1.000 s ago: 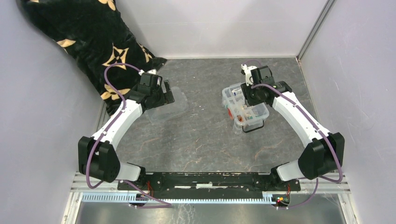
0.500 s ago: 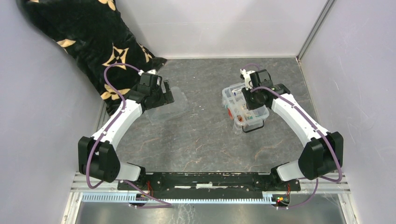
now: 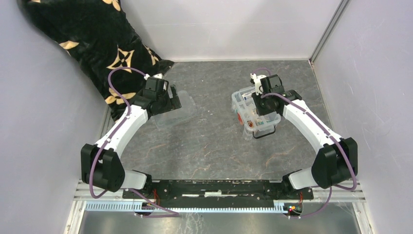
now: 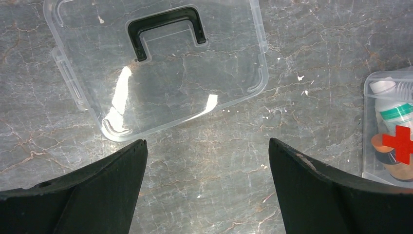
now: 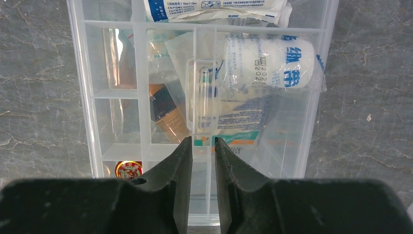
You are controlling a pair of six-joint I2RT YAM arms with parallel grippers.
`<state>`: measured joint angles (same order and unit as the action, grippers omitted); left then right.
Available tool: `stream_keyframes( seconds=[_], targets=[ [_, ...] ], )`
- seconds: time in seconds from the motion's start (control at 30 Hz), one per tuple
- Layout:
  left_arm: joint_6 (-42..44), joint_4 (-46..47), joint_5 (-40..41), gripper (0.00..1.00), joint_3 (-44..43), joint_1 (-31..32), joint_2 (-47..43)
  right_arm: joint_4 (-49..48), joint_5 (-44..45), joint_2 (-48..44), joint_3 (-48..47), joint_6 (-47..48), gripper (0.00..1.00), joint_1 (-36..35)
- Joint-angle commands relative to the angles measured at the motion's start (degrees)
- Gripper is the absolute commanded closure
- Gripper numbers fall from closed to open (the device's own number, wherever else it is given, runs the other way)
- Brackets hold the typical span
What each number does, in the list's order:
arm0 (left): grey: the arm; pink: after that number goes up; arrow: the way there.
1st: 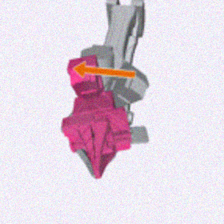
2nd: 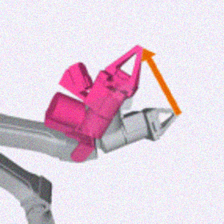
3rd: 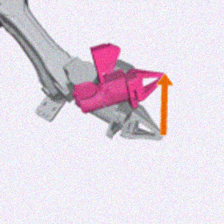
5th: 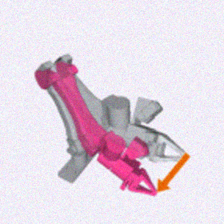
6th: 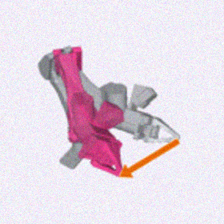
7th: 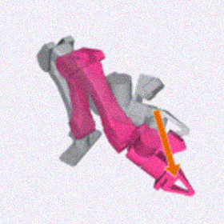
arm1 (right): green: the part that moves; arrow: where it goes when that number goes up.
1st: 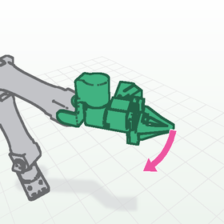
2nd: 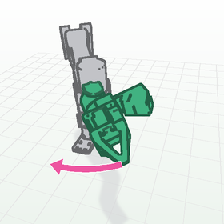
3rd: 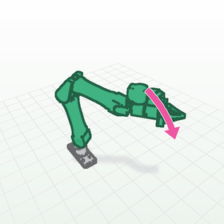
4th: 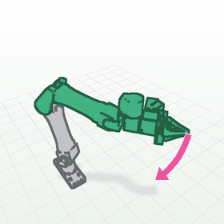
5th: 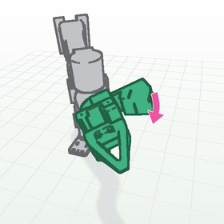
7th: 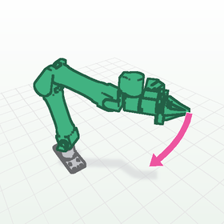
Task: Organize the medicine kit
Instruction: Adjust the medicine box at the center of the board.
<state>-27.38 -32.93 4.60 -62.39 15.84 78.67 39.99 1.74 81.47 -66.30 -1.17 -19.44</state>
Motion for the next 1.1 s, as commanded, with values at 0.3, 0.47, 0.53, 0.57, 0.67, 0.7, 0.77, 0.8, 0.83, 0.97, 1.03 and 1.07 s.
stream_keyframes(
  seconds=[0.3,0.47,0.53,0.57,0.67,0.7,0.77,0.8,0.83,0.97,1.03,1.07],
  targets=[
    [-0.22,2.45,-1.78,0.0,0.2,-1.92,0.43,-0.73,0.11,-9.03,-5.59,-0.82,0.64,0.08],
    [-1.1,2.5,-2.51,0.0,-4.72,-3.2,8.79,-2.63,-3.23,-13.72,-2.45,-1.38,0.64,0.06],
    [-3.17,3.1,-1.95,0.0,-6.71,-4.12,11.87,-3.63,-4.62,-15.58,-0.58,-1.87,0.64,0.02],
    [-4.34,3.77,-2.01,0.0,-7.25,-4.74,13.63,-3.9,-5.02,-16.42,0.18,-2.05,0.64,0.04],
    [-7.54,4.71,-1.59,0.01,-8.89,-6.72,16.98,-4.07,-6.27,-17.86,2.0,-2.04,0.64,0.08],
    [-8.22,4.6,-0.86,0.01,-9.51,-7.37,17.78,-4.11,-6.65,-18.15,2.45,-1.88,0.64,0.09],
    [-8.79,3.95,0.84,0.01,-10.54,-8.73,18.78,-3.97,-7.94,-18.51,3.51,-1.38,0.63,0.02],
    [-8.83,3.67,1.52,0.01,-10.84,-9.37,18.95,-3.97,-8.84,-18.54,3.89,-1.04,0.63,0.07],
    [-8.77,3.09,2.0,0.0,-11.1,-10.0,18.86,-4.17,-10.2,-18.63,4.28,-0.7,0.61,0.09],
    [-8.02,1.88,4.59,0.0,-9.58,-12.33,17.02,-7.8,-15.17,-18.96,6.25,-1.86,0.54,-0.4],
    [-7.45,1.99,4.67,0.0,-8.5,-13.39,16.4,-10.51,-17.47,-18.67,6.81,-3.64,0.52,-1.29],
    [-7.19,2.08,4.64,0.0,-8.15,-14.15,16.39,-12.17,-18.78,-18.11,6.89,-4.4,0.5,-1.99]
  ],
)
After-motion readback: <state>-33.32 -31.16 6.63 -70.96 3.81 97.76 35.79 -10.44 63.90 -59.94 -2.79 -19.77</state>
